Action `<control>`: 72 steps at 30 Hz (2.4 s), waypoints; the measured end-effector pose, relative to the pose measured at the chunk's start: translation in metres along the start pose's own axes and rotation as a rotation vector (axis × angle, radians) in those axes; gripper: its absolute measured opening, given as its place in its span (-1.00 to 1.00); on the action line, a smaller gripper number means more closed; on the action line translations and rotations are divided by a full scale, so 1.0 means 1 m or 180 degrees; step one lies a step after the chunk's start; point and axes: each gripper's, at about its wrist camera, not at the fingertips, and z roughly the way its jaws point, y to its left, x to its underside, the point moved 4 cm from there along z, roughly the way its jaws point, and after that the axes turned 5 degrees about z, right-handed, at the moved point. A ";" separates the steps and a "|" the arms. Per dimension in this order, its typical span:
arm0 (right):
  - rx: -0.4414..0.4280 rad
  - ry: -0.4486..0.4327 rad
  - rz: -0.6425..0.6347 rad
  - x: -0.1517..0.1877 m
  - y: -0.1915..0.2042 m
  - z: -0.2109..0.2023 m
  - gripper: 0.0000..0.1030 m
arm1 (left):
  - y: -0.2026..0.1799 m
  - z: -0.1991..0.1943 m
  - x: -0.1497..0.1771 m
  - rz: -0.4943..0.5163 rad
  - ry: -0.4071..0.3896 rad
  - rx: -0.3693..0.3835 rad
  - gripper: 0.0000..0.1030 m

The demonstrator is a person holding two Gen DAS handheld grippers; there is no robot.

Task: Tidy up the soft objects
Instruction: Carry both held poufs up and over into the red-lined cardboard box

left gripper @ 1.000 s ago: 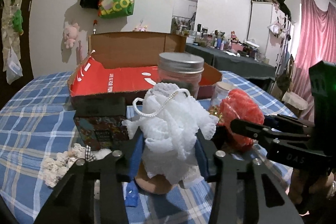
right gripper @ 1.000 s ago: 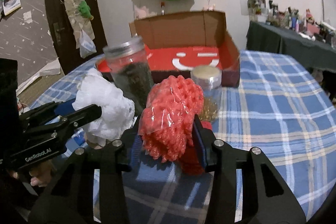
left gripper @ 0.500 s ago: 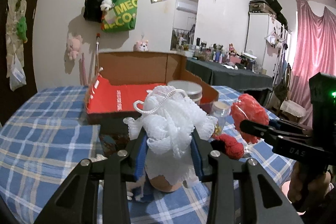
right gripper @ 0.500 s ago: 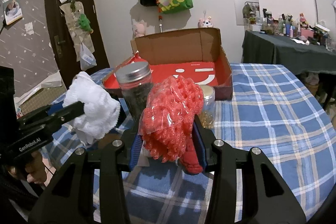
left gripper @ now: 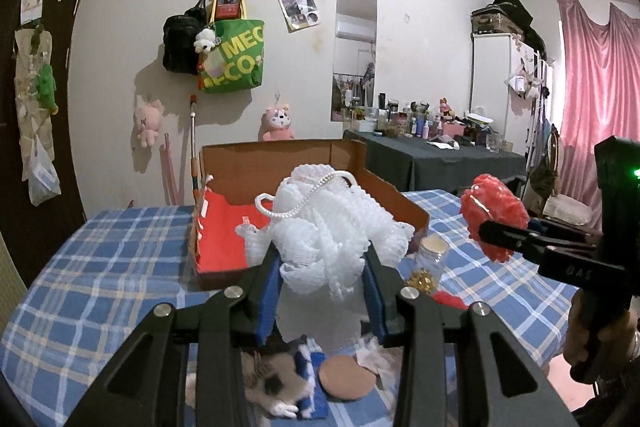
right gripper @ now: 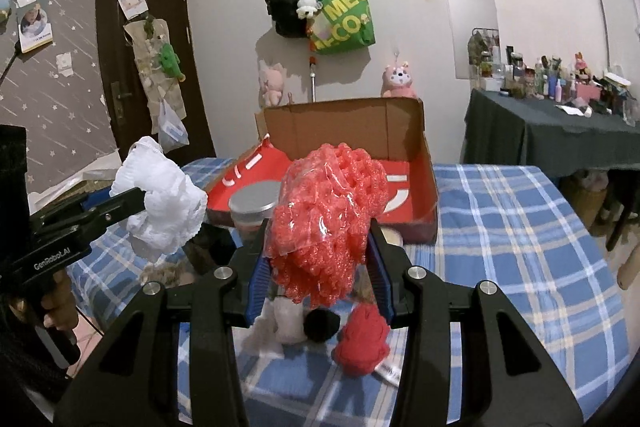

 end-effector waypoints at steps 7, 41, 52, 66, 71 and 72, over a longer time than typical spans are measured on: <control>-0.0050 0.0008 -0.0023 -0.020 -0.006 0.012 -0.20 | 0.011 0.010 -0.019 0.0086 0.0000 -0.0042 -0.24; -0.0407 0.0965 -0.0248 -0.068 -0.026 0.127 -0.19 | 0.048 0.124 -0.059 0.0312 0.0639 0.0270 -0.24; -0.0404 0.1352 -0.0265 -0.076 -0.037 0.177 -0.19 | 0.047 0.171 -0.066 0.0474 0.0864 0.0377 -0.24; -0.0253 0.1957 -0.0198 -0.080 -0.050 0.270 -0.19 | 0.048 0.254 -0.064 0.0647 0.1364 0.0397 -0.24; -0.0088 0.2125 -0.0072 -0.081 -0.058 0.306 -0.19 | 0.051 0.293 -0.062 0.0637 0.1538 0.0379 -0.25; -0.0055 0.2150 -0.0034 -0.082 -0.060 0.314 -0.19 | 0.052 0.299 -0.061 0.0620 0.1571 0.0381 -0.25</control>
